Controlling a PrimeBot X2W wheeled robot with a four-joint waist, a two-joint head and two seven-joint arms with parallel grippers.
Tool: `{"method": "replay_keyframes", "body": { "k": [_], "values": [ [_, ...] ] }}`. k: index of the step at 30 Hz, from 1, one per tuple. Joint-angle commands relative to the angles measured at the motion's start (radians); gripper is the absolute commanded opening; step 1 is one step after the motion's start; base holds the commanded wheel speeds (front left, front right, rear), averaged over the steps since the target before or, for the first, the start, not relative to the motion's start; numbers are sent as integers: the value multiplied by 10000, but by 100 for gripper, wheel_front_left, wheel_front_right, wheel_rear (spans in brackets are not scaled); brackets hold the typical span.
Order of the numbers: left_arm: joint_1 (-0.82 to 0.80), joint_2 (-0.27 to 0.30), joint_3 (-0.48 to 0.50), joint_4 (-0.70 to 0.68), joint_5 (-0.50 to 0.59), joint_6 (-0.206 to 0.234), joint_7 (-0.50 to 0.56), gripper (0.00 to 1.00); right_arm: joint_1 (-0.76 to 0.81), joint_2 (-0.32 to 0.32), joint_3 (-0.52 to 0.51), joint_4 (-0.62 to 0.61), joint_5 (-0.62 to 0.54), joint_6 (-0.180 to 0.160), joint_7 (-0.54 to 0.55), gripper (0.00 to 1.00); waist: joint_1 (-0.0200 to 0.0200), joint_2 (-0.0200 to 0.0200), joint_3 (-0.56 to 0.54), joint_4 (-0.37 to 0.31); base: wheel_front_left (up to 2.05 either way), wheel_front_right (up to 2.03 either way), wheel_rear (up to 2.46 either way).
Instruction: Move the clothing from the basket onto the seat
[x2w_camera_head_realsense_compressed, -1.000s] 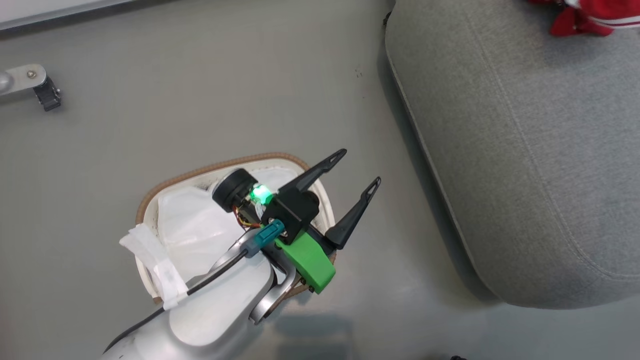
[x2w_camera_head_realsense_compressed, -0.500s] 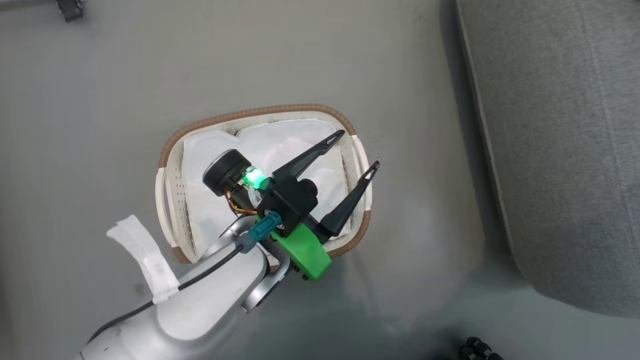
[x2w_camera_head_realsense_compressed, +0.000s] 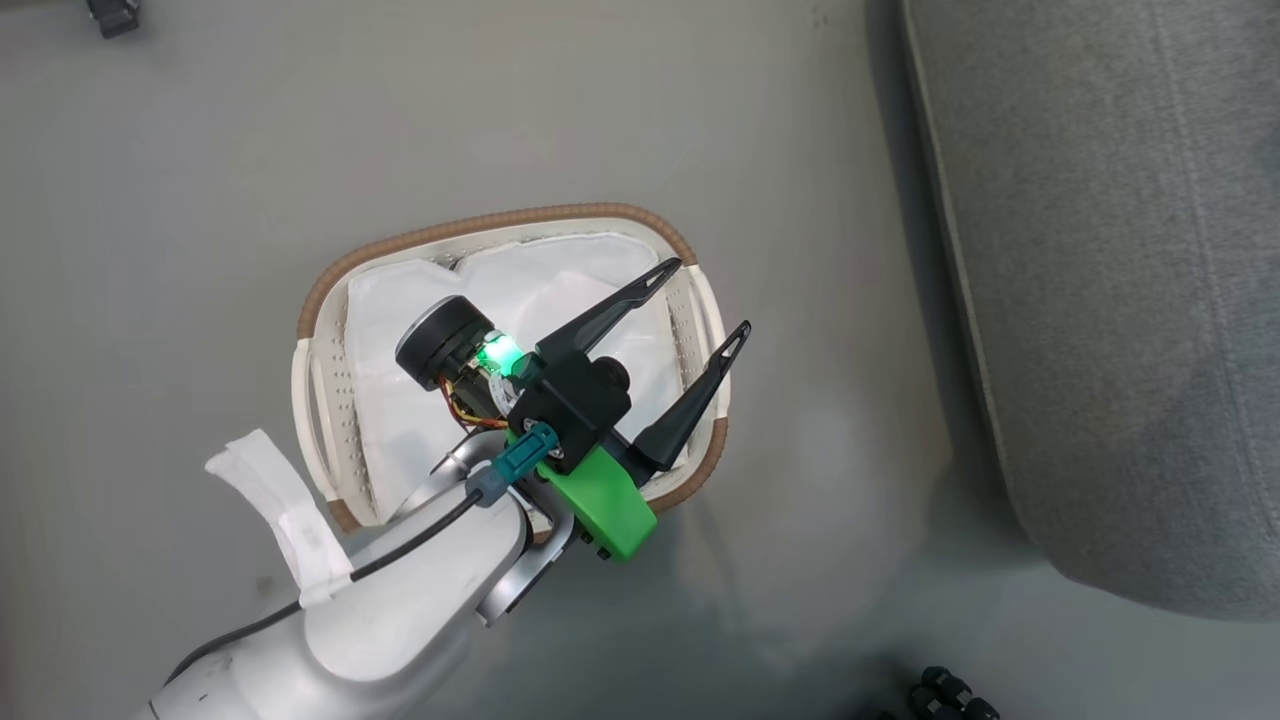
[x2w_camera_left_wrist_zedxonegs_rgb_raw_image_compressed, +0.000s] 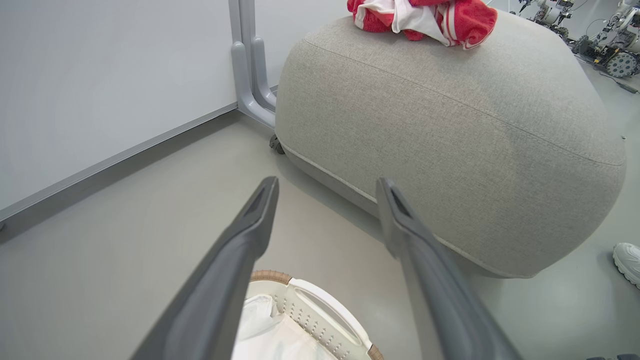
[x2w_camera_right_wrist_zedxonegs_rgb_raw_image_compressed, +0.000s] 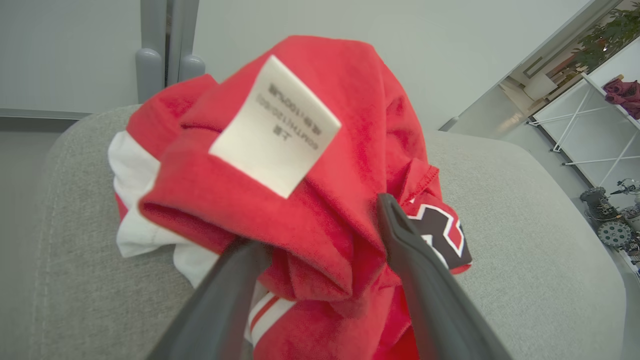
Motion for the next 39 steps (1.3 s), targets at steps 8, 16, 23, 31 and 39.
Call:
{"method": "replay_keyframes", "body": {
  "k": [8,16,23,31,39],
  "values": [
    [360,-74,182,277,-383,90,-258,100,438,411,1150,160,272,-14,-408,100,-1,0,-1205,-708,0,0,0],
    [949,-353,716,863,-859,112,-565,100,360,575,2814,81,1103,-14,-503,100,-1,0,-2625,-614,0,0,0],
    [1793,-622,1698,1031,-1054,255,-629,100,833,1092,3544,-34,2266,-14,-537,100,-1,0,-3764,-95,0,0,0],
    [3239,-636,3204,955,-728,315,-623,100,2286,1770,4011,-240,2961,-14,-976,100,-1,0,-4777,806,0,0,0],
    [4924,-598,5098,747,-401,635,-623,100,4305,2773,3589,-1841,3397,-14,-1183,100,-1,0,-5291,1273,0,0,0]
  ]
}}
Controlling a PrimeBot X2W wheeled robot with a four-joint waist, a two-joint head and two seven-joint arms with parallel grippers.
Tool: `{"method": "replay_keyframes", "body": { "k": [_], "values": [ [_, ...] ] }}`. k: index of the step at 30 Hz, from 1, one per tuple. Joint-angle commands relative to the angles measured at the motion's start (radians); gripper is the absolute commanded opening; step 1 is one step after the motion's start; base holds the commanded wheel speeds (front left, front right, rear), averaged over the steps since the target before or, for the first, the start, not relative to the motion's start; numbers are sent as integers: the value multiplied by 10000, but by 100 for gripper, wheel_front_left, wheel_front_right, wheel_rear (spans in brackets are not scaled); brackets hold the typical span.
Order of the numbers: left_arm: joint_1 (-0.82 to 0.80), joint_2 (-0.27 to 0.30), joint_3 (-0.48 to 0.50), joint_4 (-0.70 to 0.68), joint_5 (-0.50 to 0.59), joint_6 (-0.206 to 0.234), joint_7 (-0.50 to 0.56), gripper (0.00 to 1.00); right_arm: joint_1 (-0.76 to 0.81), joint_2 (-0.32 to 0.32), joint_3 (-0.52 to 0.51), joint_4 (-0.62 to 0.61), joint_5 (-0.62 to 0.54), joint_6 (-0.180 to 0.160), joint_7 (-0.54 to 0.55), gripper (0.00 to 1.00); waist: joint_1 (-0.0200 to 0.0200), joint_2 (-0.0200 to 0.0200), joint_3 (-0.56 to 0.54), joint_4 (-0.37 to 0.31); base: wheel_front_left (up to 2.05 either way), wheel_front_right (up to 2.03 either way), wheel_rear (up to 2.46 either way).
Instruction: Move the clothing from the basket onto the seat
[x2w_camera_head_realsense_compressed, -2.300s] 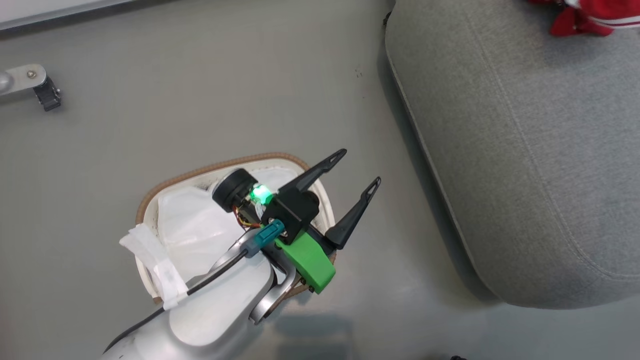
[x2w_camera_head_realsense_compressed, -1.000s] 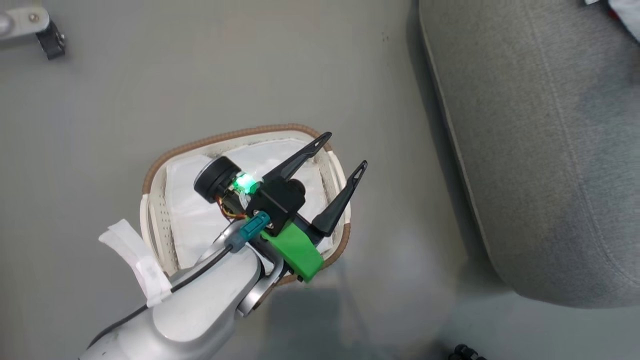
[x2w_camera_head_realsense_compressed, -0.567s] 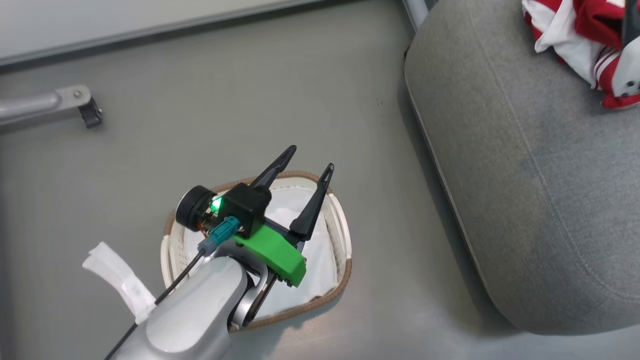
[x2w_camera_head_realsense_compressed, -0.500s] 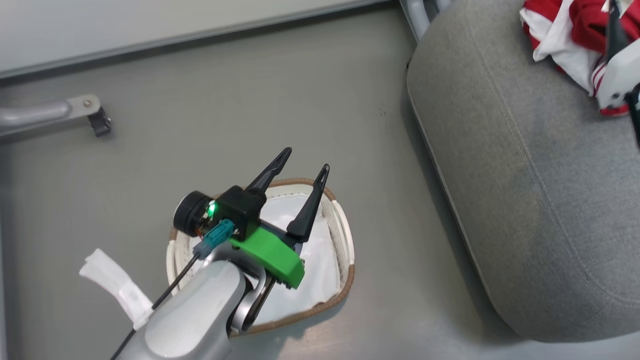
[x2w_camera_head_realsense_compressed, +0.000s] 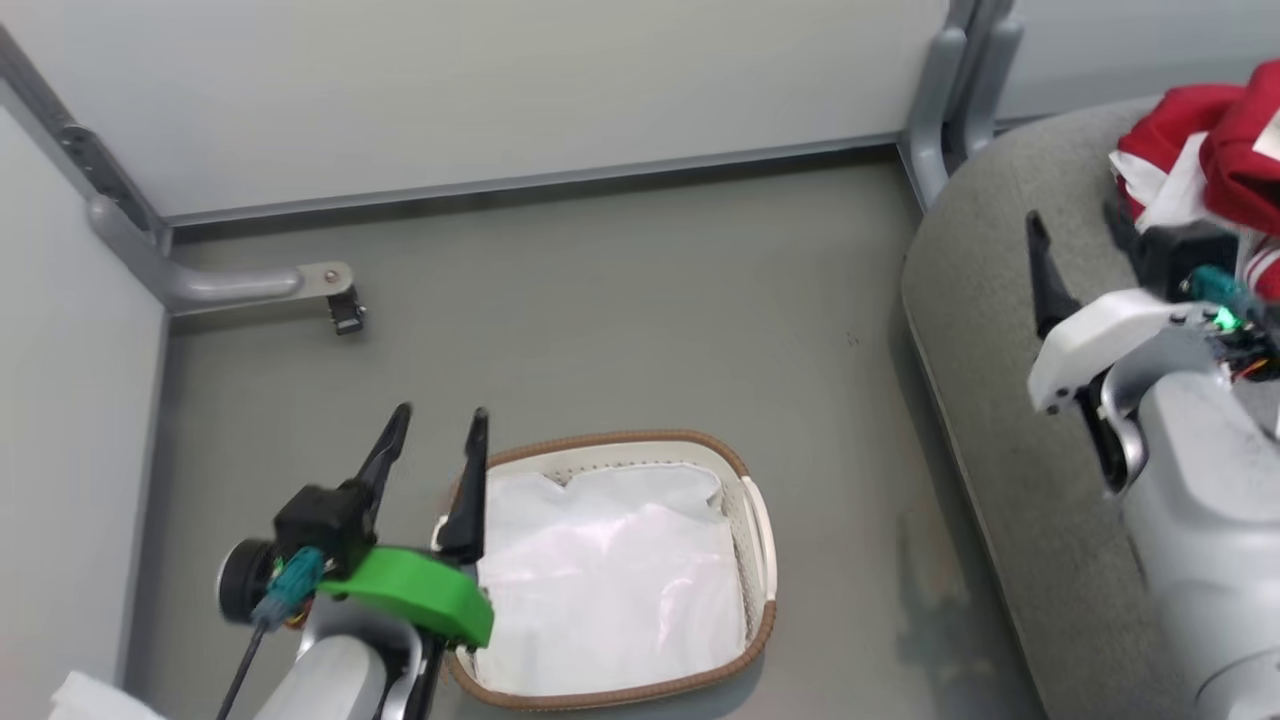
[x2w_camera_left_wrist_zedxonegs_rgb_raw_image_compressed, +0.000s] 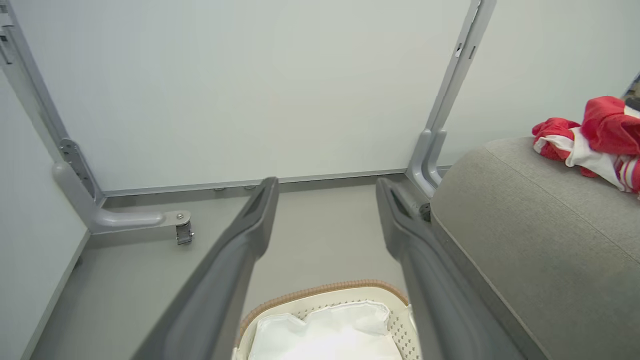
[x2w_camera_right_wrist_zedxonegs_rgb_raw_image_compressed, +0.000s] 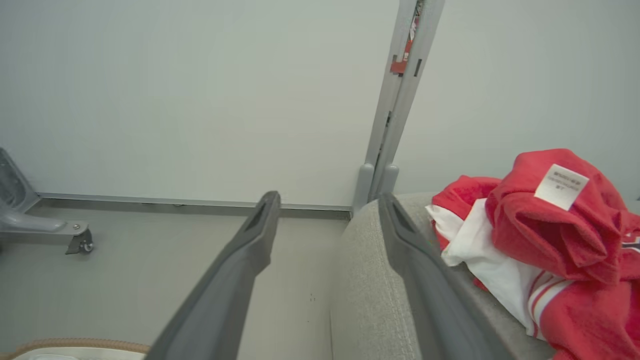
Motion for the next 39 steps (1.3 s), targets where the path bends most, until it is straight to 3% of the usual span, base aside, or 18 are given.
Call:
{"method": "replay_keyframes", "body": {
  "k": [1,8,14,22,39],
  "values": [
    [374,26,245,-55,138,39,-3,100,561,181,-181,-486,9,-13,-39,100,1,0,-442,426,0,0,0],
    [1606,-223,1490,-274,378,78,-2,100,3272,1364,-1083,-3217,-770,-13,-45,100,1,0,-643,584,0,0,0],
    [2350,-556,2121,-330,754,-103,-2,100,5222,1722,-1201,-4651,-1194,-14,-48,100,1,0,-796,707,0,0,0],
    [2853,-1011,2671,-238,1053,-469,-3,100,6568,1731,-794,-5333,-257,-13,-49,100,1,0,-1058,713,0,0,0],
    [3169,-1470,3320,-54,1554,-853,-3,100,7077,1736,-934,-5940,32,-13,-50,100,1,0,-1259,622,0,0,0]
  ]
}}
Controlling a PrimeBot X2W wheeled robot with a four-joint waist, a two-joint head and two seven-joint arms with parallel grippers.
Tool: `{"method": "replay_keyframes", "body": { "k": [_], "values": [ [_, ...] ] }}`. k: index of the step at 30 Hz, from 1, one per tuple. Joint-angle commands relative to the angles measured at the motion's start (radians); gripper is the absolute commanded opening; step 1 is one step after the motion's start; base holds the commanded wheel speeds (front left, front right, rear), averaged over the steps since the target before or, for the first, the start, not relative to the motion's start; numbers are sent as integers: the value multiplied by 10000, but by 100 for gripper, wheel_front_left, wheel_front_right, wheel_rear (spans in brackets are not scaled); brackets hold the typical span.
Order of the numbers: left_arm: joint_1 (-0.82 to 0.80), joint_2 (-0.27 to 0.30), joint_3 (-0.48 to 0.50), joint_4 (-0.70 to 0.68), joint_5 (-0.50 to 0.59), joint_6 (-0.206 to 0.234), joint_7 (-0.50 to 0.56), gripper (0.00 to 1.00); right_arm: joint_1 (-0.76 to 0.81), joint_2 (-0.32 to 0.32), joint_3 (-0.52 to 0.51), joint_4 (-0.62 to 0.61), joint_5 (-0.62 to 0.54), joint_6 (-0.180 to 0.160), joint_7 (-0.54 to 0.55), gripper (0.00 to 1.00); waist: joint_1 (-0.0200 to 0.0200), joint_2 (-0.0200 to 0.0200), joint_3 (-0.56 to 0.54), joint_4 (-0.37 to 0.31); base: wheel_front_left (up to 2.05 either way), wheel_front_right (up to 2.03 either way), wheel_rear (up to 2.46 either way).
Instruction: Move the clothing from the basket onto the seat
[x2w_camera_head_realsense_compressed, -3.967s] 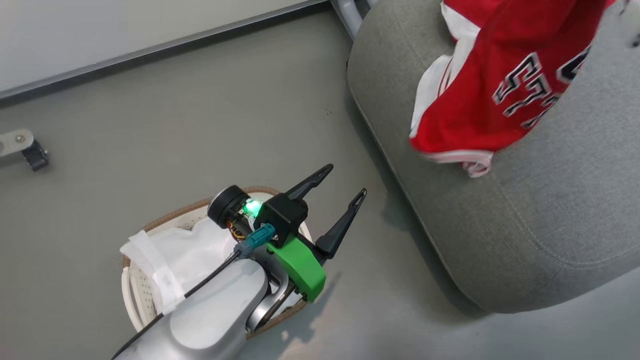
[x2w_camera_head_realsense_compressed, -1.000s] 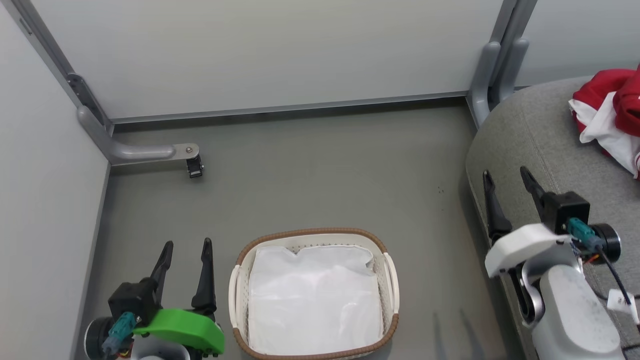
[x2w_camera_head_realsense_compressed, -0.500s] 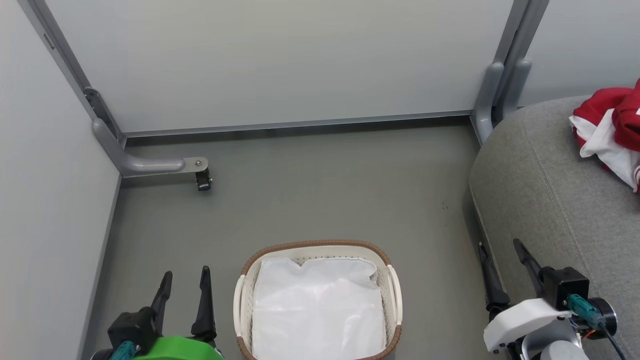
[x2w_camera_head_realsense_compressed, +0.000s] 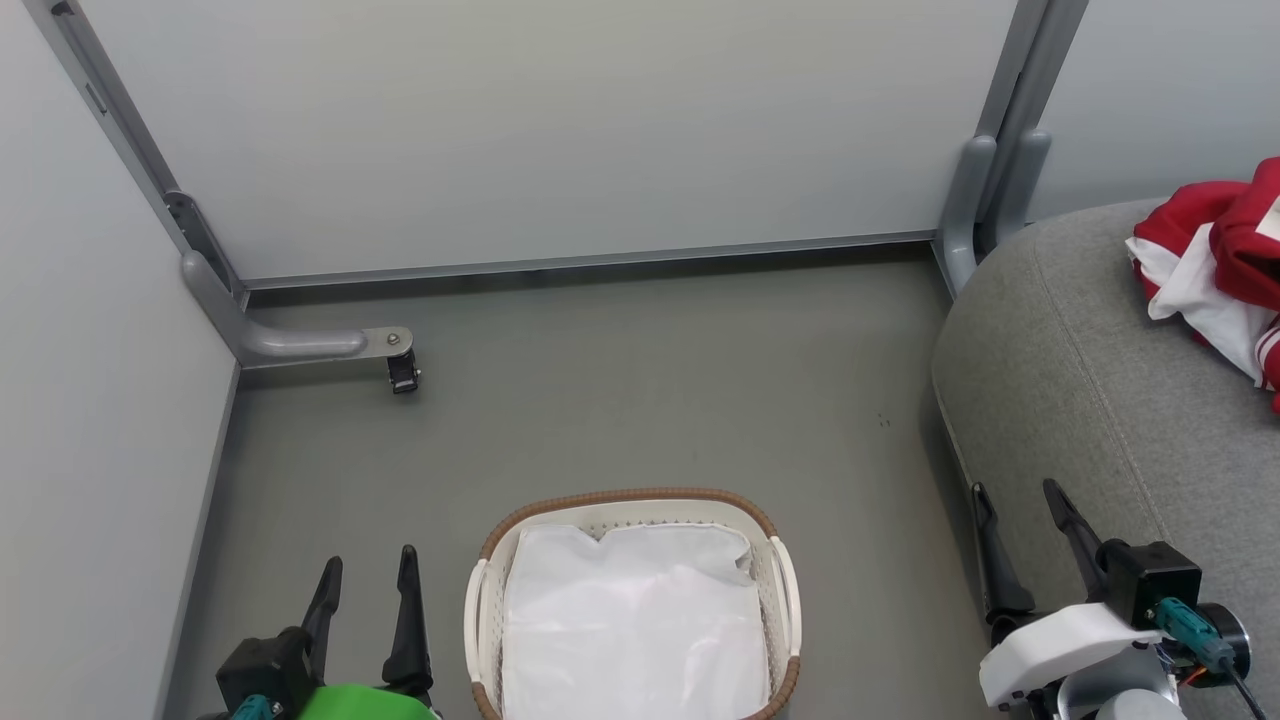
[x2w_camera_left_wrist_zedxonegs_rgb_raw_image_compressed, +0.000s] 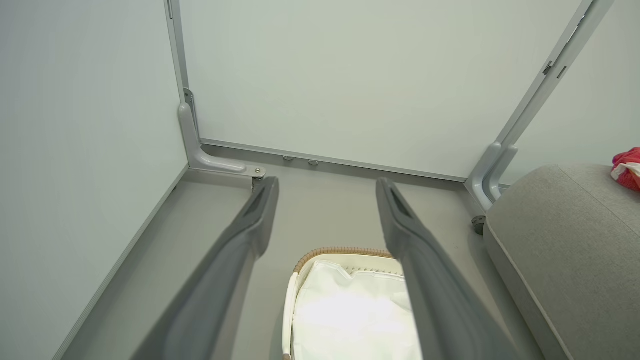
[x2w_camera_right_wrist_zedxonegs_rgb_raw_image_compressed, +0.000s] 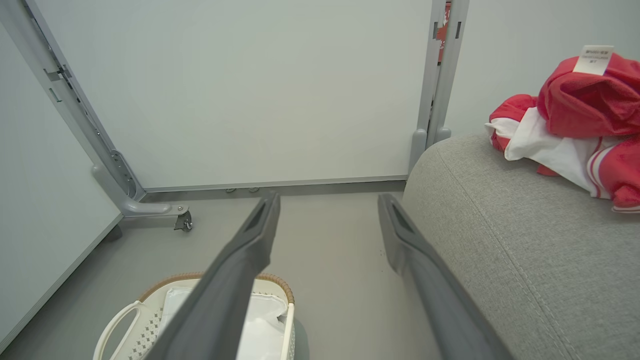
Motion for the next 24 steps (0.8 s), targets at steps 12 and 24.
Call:
{"method": "replay_keyframes", "body": {
  "k": [12,24],
  "values": [
    [63,-166,222,150,280,-228,-3,100,131,-37,56,-43,144,-11,-50,100,0,0,17,5,0,0,0],
    [6,-286,284,510,236,-261,9,0,163,63,54,239,179,2,25,0,0,0,26,12,0,0,0]
  ]
}}
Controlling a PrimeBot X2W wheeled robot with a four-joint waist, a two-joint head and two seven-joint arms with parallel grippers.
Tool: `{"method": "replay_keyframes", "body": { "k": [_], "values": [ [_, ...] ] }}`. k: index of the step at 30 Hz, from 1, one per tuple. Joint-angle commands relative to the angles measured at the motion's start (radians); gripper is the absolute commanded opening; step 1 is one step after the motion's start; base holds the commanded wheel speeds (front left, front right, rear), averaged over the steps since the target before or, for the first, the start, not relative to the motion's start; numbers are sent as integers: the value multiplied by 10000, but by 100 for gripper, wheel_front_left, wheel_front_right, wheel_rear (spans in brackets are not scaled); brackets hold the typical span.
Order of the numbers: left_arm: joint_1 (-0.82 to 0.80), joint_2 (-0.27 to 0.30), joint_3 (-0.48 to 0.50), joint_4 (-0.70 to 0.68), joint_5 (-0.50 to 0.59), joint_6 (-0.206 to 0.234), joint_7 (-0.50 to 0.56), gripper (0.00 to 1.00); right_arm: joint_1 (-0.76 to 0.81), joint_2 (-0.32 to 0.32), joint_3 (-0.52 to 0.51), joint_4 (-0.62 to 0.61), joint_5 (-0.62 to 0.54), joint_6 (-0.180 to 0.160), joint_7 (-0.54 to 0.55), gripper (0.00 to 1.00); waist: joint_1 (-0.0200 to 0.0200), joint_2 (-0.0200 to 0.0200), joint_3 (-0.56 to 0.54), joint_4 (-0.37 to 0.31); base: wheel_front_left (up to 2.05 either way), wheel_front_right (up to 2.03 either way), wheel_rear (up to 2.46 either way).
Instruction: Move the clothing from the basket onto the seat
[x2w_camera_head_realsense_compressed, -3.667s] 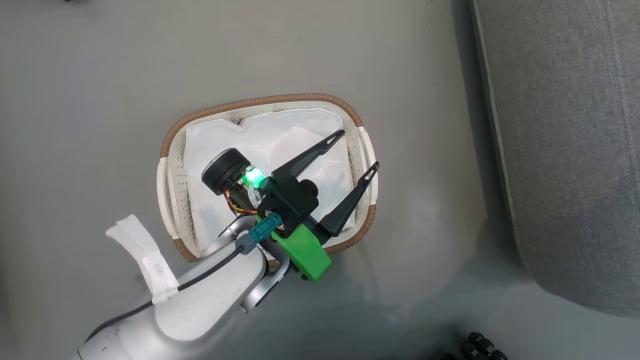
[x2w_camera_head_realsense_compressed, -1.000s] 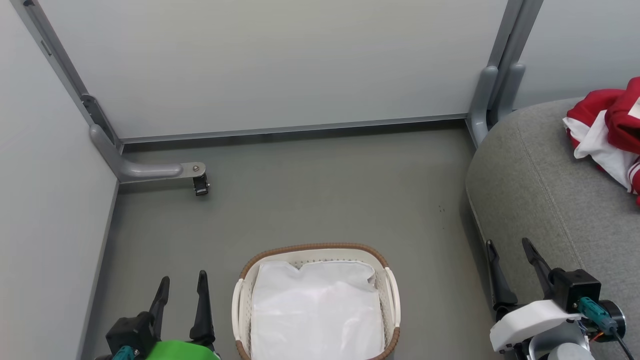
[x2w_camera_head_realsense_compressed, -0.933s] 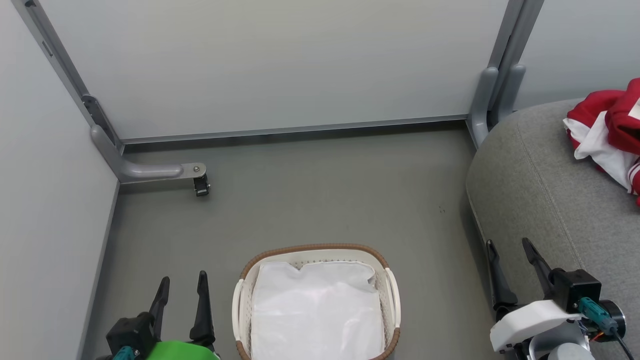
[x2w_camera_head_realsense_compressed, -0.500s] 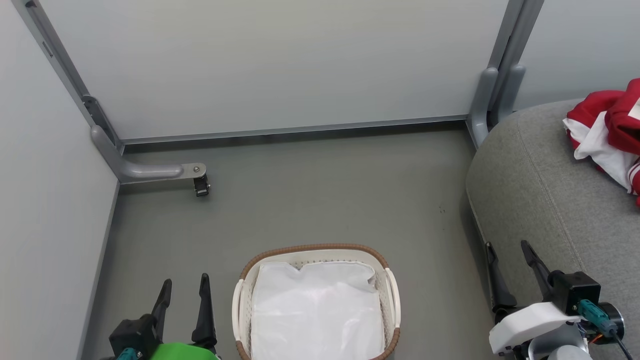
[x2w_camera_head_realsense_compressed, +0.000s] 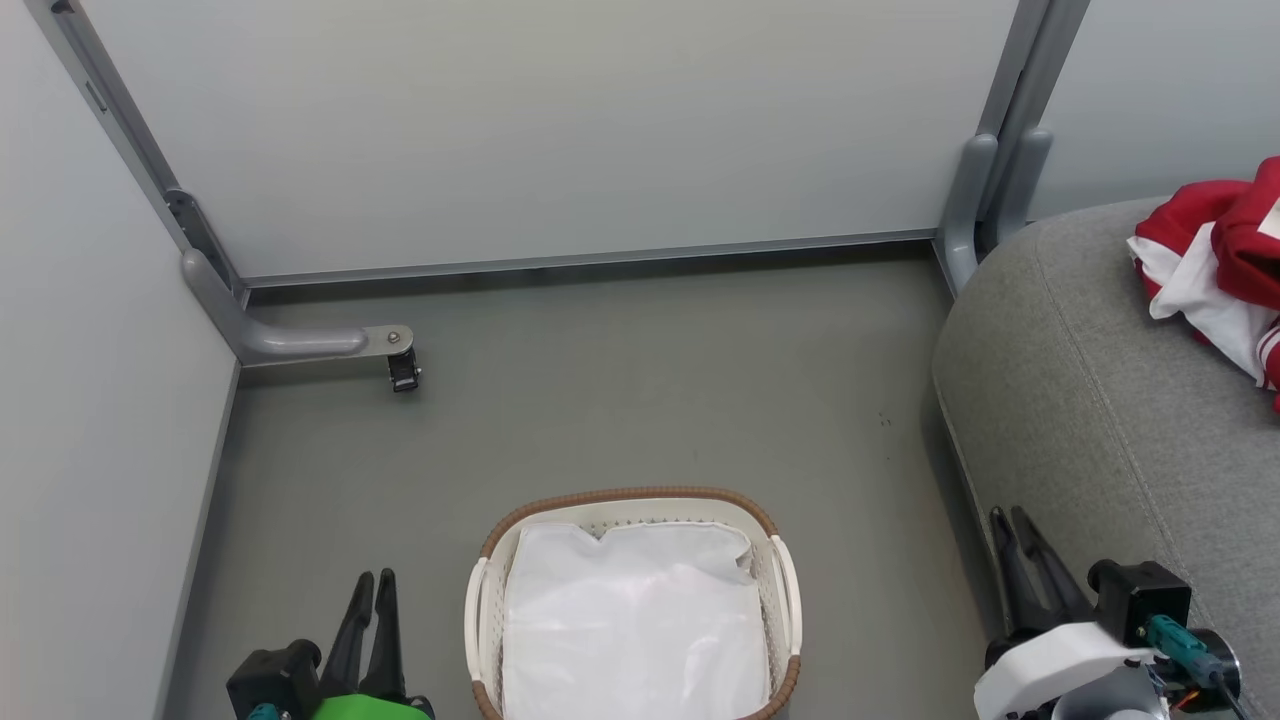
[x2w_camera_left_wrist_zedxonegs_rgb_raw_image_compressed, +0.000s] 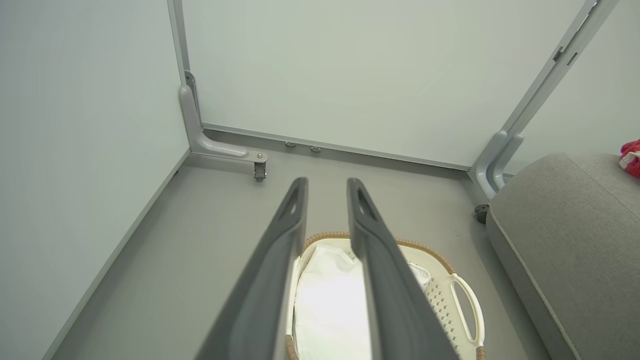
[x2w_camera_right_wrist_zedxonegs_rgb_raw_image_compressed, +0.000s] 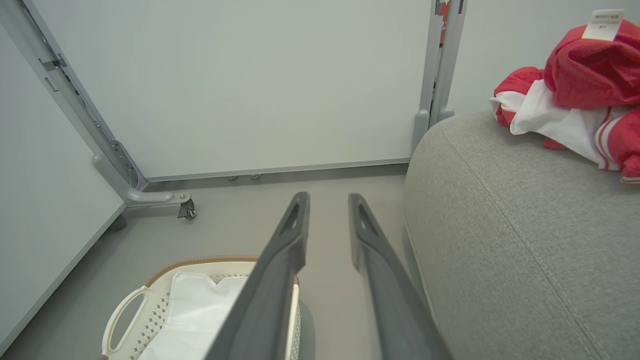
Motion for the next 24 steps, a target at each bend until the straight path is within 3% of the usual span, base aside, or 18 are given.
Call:
{"method": "replay_keyframes", "body": {
  "k": [1,24],
  "values": [
    [0,-2,0,81,-7,0,2,0,27,11,-1,75,8,0,4,0,0,0,0,0,0,0,0],
    [-467,-79,802,-155,-3533,-298,1079,0,-239,-19,-303,-119,4065,-2,1070,0,0,0,14,-37,0,0,0]
  ]
}}
